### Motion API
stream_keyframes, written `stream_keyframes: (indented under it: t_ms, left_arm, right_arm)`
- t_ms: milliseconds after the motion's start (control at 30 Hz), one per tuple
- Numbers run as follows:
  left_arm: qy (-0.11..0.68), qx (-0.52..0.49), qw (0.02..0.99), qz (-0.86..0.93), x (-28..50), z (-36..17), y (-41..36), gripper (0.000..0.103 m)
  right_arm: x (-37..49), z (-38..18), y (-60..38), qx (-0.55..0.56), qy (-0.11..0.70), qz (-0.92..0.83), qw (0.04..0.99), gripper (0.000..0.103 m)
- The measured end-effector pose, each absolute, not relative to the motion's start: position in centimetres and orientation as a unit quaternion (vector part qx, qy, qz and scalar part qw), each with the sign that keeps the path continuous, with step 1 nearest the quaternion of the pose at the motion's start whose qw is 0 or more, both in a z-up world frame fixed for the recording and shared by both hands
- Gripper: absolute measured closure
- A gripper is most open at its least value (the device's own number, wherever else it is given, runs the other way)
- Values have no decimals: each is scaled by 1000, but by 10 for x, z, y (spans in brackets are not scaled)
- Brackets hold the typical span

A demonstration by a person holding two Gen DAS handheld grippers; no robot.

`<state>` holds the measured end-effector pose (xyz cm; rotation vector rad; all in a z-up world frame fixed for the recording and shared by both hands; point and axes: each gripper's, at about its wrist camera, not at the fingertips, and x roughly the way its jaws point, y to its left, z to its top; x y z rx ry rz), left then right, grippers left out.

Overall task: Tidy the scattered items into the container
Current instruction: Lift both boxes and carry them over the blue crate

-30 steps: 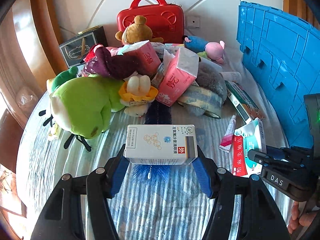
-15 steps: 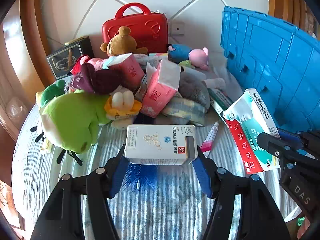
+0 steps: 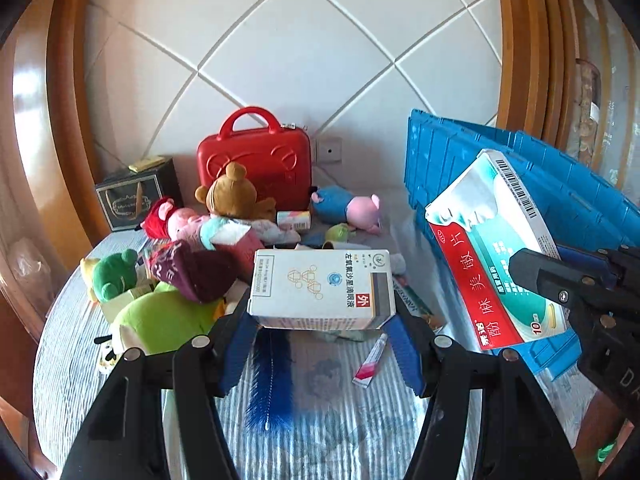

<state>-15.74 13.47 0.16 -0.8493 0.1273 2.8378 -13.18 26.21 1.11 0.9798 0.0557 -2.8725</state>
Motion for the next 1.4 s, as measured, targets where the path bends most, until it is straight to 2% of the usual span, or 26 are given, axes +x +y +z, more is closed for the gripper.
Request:
stream_keyframes:
  t_ms: [267, 533, 733, 867, 1067, 1233, 1400]
  left_arm:
    - [49, -235, 108, 965, -148, 57, 189, 42]
    - [29, -207, 153, 966, -150, 125, 294, 42]
    - [0, -236, 187, 954, -179, 180, 391, 42]
    - [-3, -279, 182, 943, -209, 198, 438, 42]
    - [17, -326, 124, 937, -268, 183, 481, 42]
    - [6, -392, 109, 913, -323, 137, 499, 42]
    - [23, -459, 99, 883, -368, 74, 511, 42]
  right_arm:
    - [-113, 78, 299, 254, 41, -966, 28, 85]
    - [-110, 133, 400, 191, 69, -979, -7, 85]
    - [-125, 161, 502, 172, 112, -978, -25, 85]
    - [-148, 176, 560, 177, 125, -976, -35, 85]
    - [-198, 182, 616, 207, 106, -972, -31, 85]
    - [-247, 169, 645, 247, 79, -965, -28, 85]
    - [-307, 125, 661, 322, 36, -946, -23, 85]
